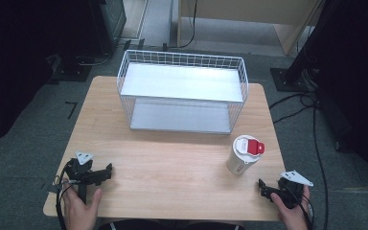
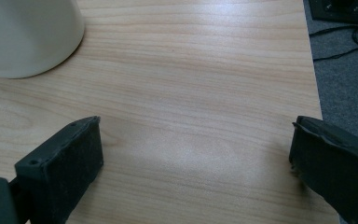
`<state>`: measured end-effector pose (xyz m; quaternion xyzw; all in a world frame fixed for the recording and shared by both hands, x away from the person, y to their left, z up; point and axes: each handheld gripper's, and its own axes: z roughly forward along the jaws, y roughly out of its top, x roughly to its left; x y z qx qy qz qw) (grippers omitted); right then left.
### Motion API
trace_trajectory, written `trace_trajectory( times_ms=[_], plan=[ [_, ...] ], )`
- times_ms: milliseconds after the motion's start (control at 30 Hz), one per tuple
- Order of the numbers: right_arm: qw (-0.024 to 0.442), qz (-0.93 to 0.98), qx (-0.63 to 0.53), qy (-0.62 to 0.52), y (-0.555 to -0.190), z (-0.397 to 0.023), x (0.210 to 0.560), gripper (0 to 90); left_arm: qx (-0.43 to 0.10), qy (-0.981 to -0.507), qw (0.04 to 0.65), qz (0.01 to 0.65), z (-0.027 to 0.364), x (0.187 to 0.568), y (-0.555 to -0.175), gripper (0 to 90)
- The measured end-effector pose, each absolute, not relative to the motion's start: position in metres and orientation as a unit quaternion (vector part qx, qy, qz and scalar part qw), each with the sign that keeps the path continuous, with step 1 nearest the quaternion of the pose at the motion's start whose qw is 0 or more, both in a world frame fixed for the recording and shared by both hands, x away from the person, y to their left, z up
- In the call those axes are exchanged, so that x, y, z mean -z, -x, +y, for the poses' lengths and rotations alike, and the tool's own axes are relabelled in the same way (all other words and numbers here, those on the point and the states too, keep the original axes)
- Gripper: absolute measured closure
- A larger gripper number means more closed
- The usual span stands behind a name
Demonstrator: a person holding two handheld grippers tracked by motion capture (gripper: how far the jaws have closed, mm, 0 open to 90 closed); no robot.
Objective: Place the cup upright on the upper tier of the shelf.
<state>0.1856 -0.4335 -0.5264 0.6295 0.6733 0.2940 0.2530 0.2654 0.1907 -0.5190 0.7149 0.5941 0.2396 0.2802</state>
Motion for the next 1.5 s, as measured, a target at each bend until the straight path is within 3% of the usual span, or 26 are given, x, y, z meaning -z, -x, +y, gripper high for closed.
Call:
trace_trajectory(
  times_ms=[600,1267,1500],
  plan=[
    [0.247,0.675,-0.318,-0.618,-0.181,-0.425,0.52,2.3,-0.24,-0.715,0.28,0.594,0.191,0.519,-0.265,0.0],
    [0.242,0.696,-0.36,-0.572,-0.195,-0.382,0.502,2.4,-0.24,-0.715,0.28,0.594,0.191,0.519,-0.265,0.0],
    [0.236,0.685,-0.376,-0.577,-0.2,-0.373,0.5,6.4,-0.24,-0.715,0.28,0.594,0.191,0.519,-0.265,0.0]
  ],
)
